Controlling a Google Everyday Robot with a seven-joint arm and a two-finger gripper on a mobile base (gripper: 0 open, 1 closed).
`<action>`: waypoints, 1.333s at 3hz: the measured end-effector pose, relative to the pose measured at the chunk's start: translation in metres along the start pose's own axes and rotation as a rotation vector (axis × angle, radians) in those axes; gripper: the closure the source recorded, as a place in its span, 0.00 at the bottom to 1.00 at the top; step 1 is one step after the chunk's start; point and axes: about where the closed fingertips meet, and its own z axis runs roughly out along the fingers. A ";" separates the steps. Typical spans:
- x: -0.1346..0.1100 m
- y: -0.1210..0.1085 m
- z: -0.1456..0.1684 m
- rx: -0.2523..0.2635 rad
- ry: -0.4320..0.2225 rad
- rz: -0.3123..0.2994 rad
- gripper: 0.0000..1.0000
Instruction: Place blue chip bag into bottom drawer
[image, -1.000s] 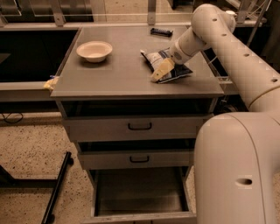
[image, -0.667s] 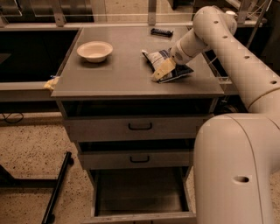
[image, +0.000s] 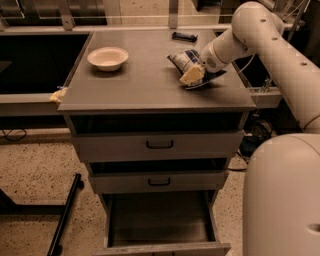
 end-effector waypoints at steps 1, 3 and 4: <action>0.001 0.019 -0.032 -0.013 -0.058 -0.054 0.88; 0.030 0.068 -0.088 -0.108 -0.139 -0.140 1.00; 0.050 0.094 -0.113 -0.204 -0.184 -0.182 1.00</action>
Offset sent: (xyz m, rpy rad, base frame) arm -0.1199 -0.0345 0.0457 0.0829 -0.1120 0.1905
